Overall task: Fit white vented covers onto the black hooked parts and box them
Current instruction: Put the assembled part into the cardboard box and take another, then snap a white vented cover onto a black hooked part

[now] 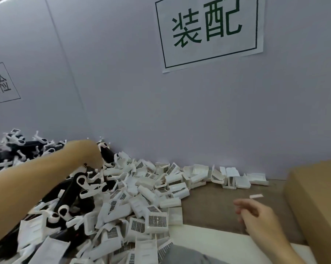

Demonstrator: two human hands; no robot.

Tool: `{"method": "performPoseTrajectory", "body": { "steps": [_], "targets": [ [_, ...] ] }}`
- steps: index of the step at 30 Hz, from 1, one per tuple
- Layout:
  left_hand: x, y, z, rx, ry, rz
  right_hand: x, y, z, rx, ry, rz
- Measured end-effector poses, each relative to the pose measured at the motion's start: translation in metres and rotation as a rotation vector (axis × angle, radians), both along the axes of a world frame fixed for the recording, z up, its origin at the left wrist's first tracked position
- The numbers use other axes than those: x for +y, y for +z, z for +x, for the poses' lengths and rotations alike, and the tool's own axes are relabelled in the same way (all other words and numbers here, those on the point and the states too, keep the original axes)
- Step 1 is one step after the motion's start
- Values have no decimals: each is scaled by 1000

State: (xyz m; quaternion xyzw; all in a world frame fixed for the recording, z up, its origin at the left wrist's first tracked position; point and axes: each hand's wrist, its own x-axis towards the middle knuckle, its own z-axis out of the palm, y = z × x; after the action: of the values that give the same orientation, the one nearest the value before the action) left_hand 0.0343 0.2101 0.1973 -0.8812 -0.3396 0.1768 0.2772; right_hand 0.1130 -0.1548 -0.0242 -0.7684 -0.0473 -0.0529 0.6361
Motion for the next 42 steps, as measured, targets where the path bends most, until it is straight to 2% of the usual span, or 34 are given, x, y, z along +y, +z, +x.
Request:
{"method": "performPoseTrajectory", "body": {
  "steps": [2,4,5,8,12,14,17,20,22,24,26,29,31,33,36,40,42],
  "targets": [
    [6,2,-12,110,98,-108,0,1,-1,19,7,-3],
    [7,-6,-19,8,184,-286,0,2,-2,37,11,3],
    [6,-9,-21,-44,156,-303,0,2,-3,44,13,1],
    [0,-15,-23,-144,-21,-161,0,5,-6,60,22,4],
    [-14,-2,-13,-230,-181,-106,-1,11,-11,78,33,20],
    [-31,8,-8,-396,-309,-71,-1,14,-13,91,42,32],
    [-69,21,1,-760,-509,-133,0,17,-17,113,66,46],
    [-115,18,13,-1049,-614,-467,-1,20,-19,151,98,87],
    [-148,-3,20,-1247,-546,-870,-1,25,-20,198,117,180],
    [-179,-43,26,-1399,-395,-1367,-2,30,-21,296,129,386],
    [-206,-87,34,-1476,-251,-1774,-5,36,-22,453,155,641],
    [-231,-136,39,-1440,-112,-2165,-16,40,-21,563,169,811],
    [-238,-154,38,-1375,-85,-2314,-23,43,-20,564,260,803],
    [-238,-163,37,-1347,-77,-2348,-27,41,-18,576,344,780],
    [-230,-172,39,-1410,-29,-2414,-29,41,-17,582,434,816],
    [-223,-176,41,-1401,140,-2658,-24,44,-23,548,611,827],
    [-220,-176,43,-1444,315,-2753,-22,43,-24,485,626,868]
  ]
}}
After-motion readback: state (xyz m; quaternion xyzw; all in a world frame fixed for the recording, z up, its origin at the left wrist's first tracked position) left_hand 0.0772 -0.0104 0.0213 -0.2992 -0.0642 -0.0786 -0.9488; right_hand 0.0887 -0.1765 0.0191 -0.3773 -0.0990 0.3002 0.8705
